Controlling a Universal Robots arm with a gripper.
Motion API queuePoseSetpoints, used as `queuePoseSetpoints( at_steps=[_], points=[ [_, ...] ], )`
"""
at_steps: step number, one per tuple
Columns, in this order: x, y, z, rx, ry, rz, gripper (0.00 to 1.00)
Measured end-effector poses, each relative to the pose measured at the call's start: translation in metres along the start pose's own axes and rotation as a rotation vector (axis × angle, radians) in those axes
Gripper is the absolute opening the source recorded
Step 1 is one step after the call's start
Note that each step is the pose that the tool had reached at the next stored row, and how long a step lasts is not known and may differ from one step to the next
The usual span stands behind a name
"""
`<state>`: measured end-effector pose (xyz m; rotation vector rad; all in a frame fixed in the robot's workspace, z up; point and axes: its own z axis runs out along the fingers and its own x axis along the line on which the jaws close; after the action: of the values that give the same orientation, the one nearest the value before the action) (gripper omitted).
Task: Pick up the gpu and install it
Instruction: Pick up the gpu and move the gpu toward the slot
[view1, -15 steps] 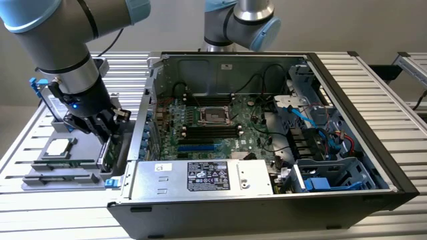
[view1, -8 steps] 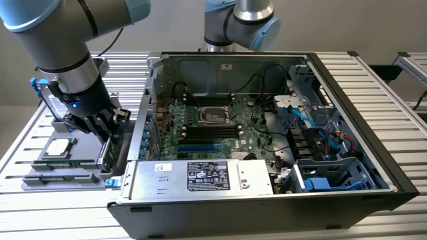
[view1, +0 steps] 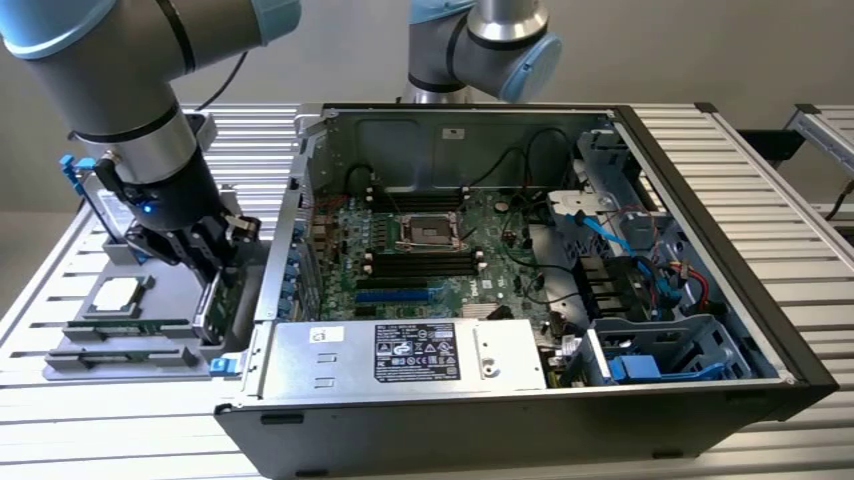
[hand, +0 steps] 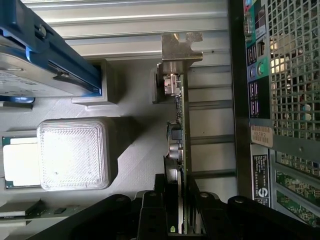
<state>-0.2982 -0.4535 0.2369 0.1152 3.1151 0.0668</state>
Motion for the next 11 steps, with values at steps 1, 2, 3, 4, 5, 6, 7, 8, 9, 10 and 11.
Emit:
queuePoseSetpoints(
  at_steps=[1,2,3,4,5,6,7,8,9,10,11],
  points=[
    [0.000,0.0000,-0.0009,0.0000,0.0000,0.000,0.27],
    [0.000,0.0001,-0.0018,0.0000,0.0000,0.000,0.27],
    [0.000,0.0001,-0.0030,0.0000,-0.0001,0.000,0.27],
    [0.000,0.0002,-0.0046,0.0000,0.0000,0.000,0.27],
    [0.000,0.0003,-0.0065,0.0000,0.0000,0.000,0.27],
    [0.000,0.0004,-0.0088,0.0000,0.0000,0.000,0.27],
    [0.000,0.0005,-0.0114,0.0000,0.0000,0.000,0.27],
    [0.000,0.0006,-0.0140,0.0000,0.0000,0.000,0.27],
    [0.000,0.0007,-0.0168,0.0000,0.0000,0.000,0.27],
    [0.000,0.0009,-0.0200,-0.0001,-0.0001,0.000,0.27],
    [-0.001,0.0010,-0.0229,0.0000,-0.0001,0.000,0.27]
  ],
)
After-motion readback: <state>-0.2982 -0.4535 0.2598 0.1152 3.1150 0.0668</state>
